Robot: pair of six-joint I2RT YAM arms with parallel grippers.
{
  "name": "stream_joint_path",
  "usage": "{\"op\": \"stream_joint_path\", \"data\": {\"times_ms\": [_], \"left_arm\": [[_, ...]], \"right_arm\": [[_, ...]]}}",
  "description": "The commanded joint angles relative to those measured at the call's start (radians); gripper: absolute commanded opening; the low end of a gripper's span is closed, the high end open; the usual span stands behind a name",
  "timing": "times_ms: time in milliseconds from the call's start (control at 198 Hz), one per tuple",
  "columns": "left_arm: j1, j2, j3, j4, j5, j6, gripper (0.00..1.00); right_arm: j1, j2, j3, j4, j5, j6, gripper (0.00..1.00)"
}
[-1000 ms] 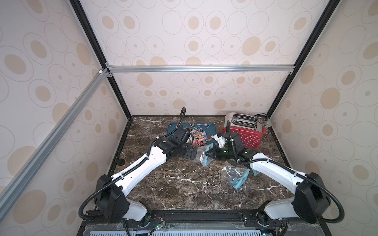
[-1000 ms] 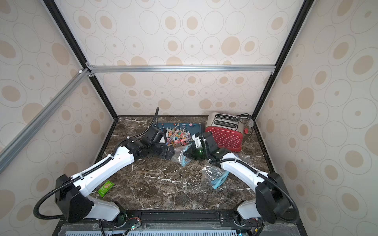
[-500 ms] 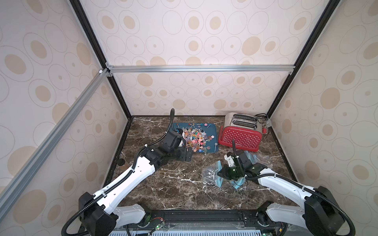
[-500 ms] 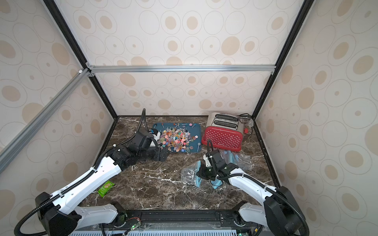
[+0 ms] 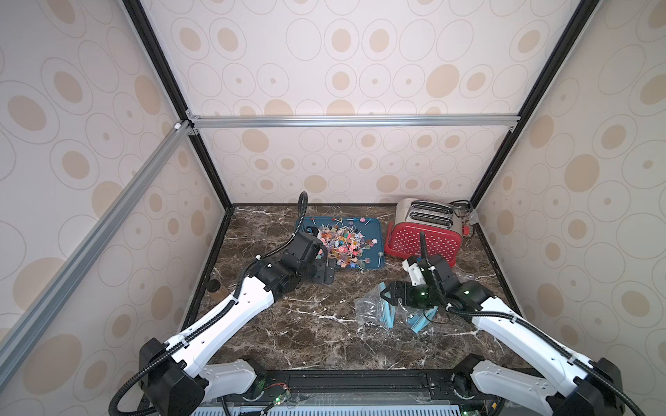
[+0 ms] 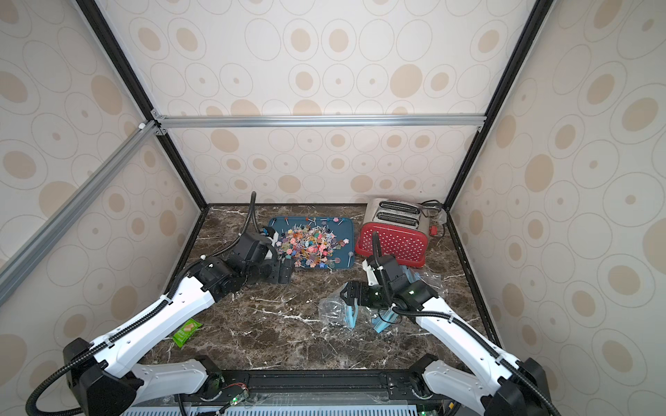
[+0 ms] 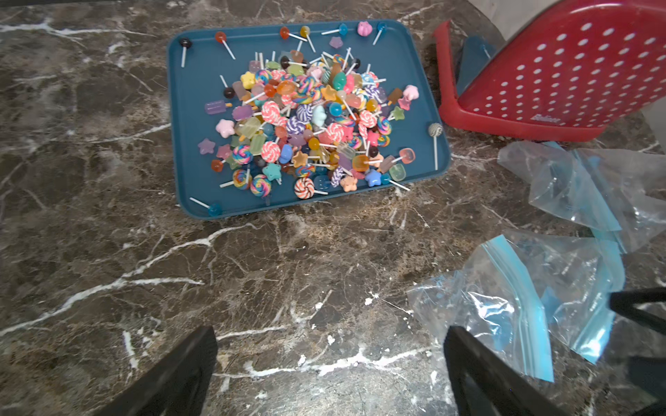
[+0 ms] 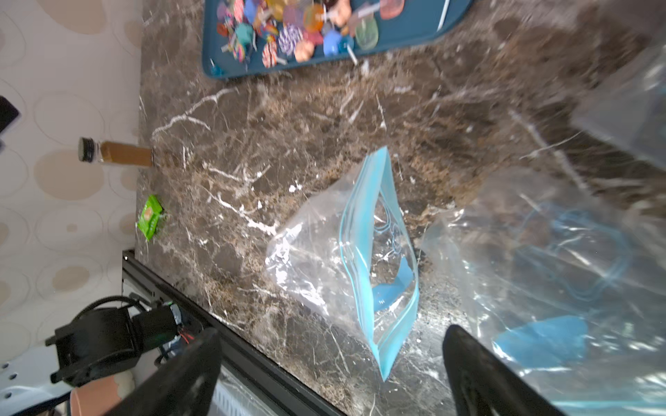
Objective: Pour candies out of the ziploc bag
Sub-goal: Place the ziploc bag at the center of the board, then reset both arms
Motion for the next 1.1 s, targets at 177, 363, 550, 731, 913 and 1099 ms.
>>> {"op": "stream_joint_path", "data": {"times_ms": [177,363,550,731,913,1099], "left_arm": [[0.386,-0.131,-0.098,0.265,-0.13,0.024,0.99],[0.555,-0.25,-0.372,0.545,-0.312,0.109,0.99],[0.575,-0.31,-0.702,0.903,-0.482,0.243,0.99],[0.643,-0.127,-0.907,1.316,-0.362,0.255,0.99],[0.653,0.122,-0.864,1.595,-0.204,0.375,0.99],[0.66,0.297,-0.754,1.559,0.02,0.455,0.99]], "right_arm": [[-0.26,-0.027,0.178,-0.226,0.407,-0.243,1.0],[-0.453,0.001,0.032,0.112,0.627,-0.342,1.0],[-0.47,-0.077,-0.338,0.672,0.64,-0.478,1.0],[-0.471,0.029,-0.556,1.087,0.576,-0.5,1.0],[-0.473,0.21,-0.6,1.424,0.499,-0.548,1.0],[-0.49,0.479,-0.518,1.564,0.363,-0.634,1.0]]}}
